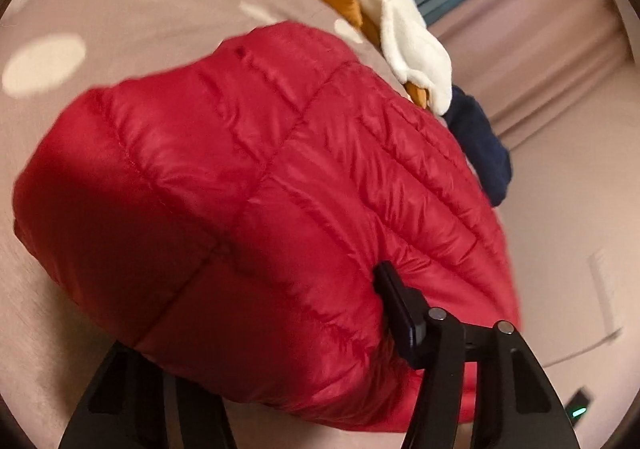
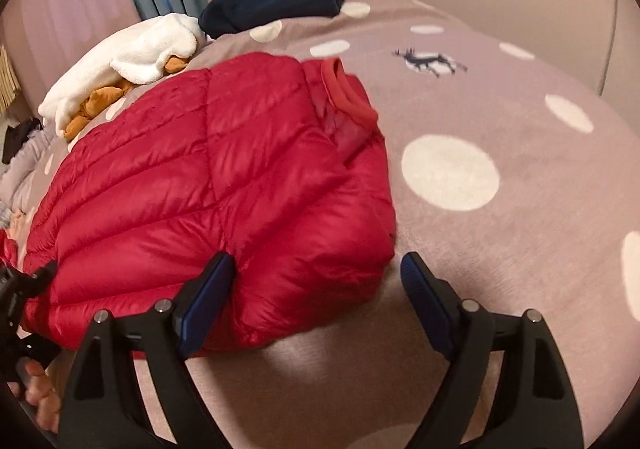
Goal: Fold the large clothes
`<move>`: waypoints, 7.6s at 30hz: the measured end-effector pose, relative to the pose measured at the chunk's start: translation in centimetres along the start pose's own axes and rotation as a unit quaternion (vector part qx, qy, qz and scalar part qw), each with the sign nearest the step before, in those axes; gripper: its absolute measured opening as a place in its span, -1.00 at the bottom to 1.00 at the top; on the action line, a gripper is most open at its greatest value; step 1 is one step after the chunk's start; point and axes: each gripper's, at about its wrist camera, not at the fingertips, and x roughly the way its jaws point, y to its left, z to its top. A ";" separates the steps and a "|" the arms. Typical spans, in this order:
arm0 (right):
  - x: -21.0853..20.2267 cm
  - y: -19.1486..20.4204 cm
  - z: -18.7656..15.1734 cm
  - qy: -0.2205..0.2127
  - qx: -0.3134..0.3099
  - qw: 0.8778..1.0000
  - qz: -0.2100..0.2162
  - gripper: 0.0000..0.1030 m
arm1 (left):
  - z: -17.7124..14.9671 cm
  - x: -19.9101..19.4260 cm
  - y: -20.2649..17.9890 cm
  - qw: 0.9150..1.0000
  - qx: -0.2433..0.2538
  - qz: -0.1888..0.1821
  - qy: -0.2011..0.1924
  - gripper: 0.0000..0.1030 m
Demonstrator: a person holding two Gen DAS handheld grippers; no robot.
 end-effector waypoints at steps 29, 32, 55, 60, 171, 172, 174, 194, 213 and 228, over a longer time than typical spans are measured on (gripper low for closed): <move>-5.3 1.4 4.3 -0.110 0.042 0.993 -0.021 -0.13 | -0.7 -1.9 -1.9 0.991 0.095 0.088 -0.045 -0.04; -6.6 1.8 5.2 -0.147 0.025 0.988 -0.046 -0.13 | -0.2 -2.1 -1.3 0.991 0.087 0.086 -0.049 -0.03; 4.2 2.1 5.6 -0.051 -0.013 0.995 -0.083 -0.73 | 0.1 -3.2 -4.7 0.965 0.170 0.154 -0.124 -0.17; 4.5 1.9 5.4 -0.043 -0.011 0.996 -0.083 -0.73 | -0.2 -4.4 -7.2 0.950 0.213 0.160 -0.161 -0.19; -7.8 3.6 5.6 -0.101 0.035 0.994 0.022 0.92 | -1.2 -5.3 -5.4 0.978 0.148 0.143 -0.036 0.06; -7.2 4.0 5.8 -0.100 0.033 0.994 0.022 0.92 | -1.1 -5.1 -5.1 0.978 0.144 0.146 -0.034 0.06; -6.3 4.9 5.9 -0.100 0.019 0.994 0.025 0.91 | -0.8 -4.5 -4.5 0.979 0.137 0.149 -0.025 0.06; -9.4 -0.9 4.5 -0.133 0.058 0.989 -0.006 -0.55 | -1.4 -5.0 -5.7 0.975 0.149 0.160 -0.034 0.06; -1.4 -4.7 2.3 -0.064 0.092 0.991 -0.067 -0.39 | -2.9 -3.9 -7.4 0.975 0.159 0.157 -0.005 0.06; -12.7 -4.6 7.6 -0.133 0.090 0.987 0.011 0.44 | -0.2 -1.6 -13.6 0.972 0.189 0.134 -0.044 0.06</move>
